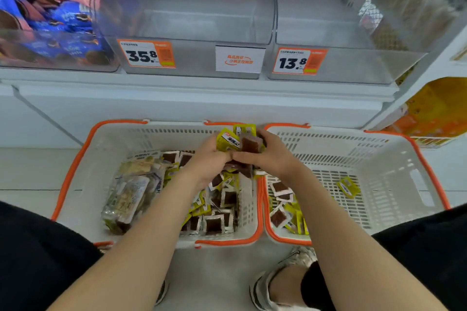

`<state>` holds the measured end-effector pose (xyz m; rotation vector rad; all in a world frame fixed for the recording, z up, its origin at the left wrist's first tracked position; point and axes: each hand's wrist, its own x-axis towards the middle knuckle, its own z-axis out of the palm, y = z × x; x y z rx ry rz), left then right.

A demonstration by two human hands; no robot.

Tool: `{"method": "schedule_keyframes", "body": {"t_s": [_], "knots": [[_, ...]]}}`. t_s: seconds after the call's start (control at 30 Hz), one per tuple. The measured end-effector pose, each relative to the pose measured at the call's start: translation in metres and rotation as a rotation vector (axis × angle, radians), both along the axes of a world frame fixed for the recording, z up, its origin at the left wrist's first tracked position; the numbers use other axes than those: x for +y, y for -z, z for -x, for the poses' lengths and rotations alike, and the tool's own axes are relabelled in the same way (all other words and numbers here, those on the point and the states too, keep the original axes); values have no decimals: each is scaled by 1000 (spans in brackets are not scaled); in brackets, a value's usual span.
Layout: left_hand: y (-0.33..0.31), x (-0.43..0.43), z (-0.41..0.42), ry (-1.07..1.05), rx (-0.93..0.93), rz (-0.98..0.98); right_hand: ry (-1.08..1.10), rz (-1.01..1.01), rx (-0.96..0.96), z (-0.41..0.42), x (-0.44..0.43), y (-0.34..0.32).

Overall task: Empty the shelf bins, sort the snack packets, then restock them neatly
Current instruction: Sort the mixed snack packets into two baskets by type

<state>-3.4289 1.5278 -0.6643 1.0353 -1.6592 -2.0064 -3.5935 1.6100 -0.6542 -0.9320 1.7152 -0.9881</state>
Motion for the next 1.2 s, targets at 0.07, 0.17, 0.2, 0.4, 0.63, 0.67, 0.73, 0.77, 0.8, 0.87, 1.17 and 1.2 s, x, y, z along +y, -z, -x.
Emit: {"method": "schedule_keyframes", "body": {"t_s": [0.07,0.17,0.2,0.4,0.63,0.67,0.73,0.77,0.8,0.87,1.17,1.2], "knots": [[1,17,27,58,-53,8,48,-65,31,29,15,-2],[7,45,56,126,-181,46,183,-202,97,67,38,-1],[7,54,60,146,-200,76,219,-269,163,75,45,1],[22,71,62,209,-282,386,33,-657,525,84,62,22],[75,29,2,-63,-553,571,60,-111,491,-1,8,18],[85,22,-8,-45,-613,600,-43,-76,476,-14,1,21],[105,6,-26,26,-780,656,-204,-72,515,-33,-14,34],[114,-3,-33,80,-872,685,-244,-104,545,-38,-20,42],[122,-13,-41,126,-950,708,-262,-140,562,-43,-26,52],[136,-33,-53,161,-1012,757,-296,-213,601,-47,-37,71],[164,-88,-66,185,-1083,848,-403,-345,662,-62,-83,157],[168,-92,-67,220,-1147,796,-395,-364,611,-62,-87,165]]}}
